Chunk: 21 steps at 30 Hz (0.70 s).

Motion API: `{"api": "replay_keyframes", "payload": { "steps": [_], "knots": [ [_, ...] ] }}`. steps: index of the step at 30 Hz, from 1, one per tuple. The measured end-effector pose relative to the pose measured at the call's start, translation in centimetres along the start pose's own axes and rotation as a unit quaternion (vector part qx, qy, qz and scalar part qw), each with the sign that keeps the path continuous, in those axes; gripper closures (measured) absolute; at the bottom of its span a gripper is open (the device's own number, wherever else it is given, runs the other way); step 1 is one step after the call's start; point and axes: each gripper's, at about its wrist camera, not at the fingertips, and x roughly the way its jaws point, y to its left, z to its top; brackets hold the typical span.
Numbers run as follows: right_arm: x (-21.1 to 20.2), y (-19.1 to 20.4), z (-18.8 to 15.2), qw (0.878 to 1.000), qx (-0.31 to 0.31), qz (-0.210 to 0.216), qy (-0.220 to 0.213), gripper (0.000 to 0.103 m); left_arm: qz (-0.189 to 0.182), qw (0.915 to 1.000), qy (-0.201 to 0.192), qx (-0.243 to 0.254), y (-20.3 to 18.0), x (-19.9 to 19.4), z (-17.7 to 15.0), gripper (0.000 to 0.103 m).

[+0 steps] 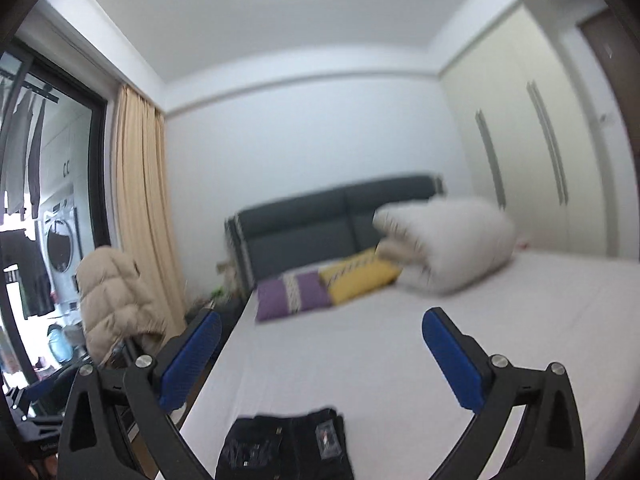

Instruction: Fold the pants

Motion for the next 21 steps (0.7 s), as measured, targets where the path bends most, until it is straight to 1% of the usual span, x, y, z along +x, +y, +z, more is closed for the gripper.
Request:
{"api": "replay_keyframes", "payload": {
  "steps": [3,5,6,8,10,11,14,17,19,21],
  "knots": [
    [-2.4,1.2,1.6,1.000,-0.023,-0.001,-0.020,0.000,-0.004,0.9998,0.015,-0.013,0.3,-1.8,0.2,0.000],
    [-3.1,2.0,1.8,0.999,-0.041,-0.006,-0.012,0.000,-0.002,0.9992,0.034,-0.022,0.4,-2.2,-0.3,0.000],
    [-3.0,2.3,1.6,0.999,-0.044,-0.012,0.000,0.000,-0.006,0.9988,0.042,-0.025,0.4,-2.2,-0.7,0.000],
    [-2.3,3.1,0.2,0.998,-0.052,-0.018,0.038,0.000,-0.008,0.9972,0.068,-0.030,0.0,-1.7,-2.0,0.000],
    [-1.7,3.3,-1.7,0.995,-0.056,-0.027,0.080,0.000,-0.015,0.9938,0.104,-0.037,-0.8,-0.6,-4.4,0.000],
    [-1.0,3.4,-3.1,0.992,-0.054,-0.033,0.111,0.000,-0.015,0.9922,0.118,-0.038,-1.0,-0.1,-5.2,0.000],
    [0.2,3.2,-6.4,0.984,-0.028,-0.031,0.172,0.000,-0.017,0.9875,0.152,-0.038,-1.9,1.6,-8.1,0.000],
    [0.7,3.5,-9.0,0.976,-0.019,-0.023,0.215,0.000,-0.019,0.9837,0.175,-0.036,-2.7,2.7,-10.5,0.000],
    [0.3,3.8,-10.2,0.974,-0.026,-0.017,0.224,0.000,-0.025,0.9815,0.187,-0.034,-3.3,3.2,-11.8,0.000],
    [0.3,4.5,-10.9,0.972,-0.037,-0.009,0.232,0.000,-0.030,0.9803,0.193,-0.032,-3.8,3.6,-12.4,0.000]
  ]
}}
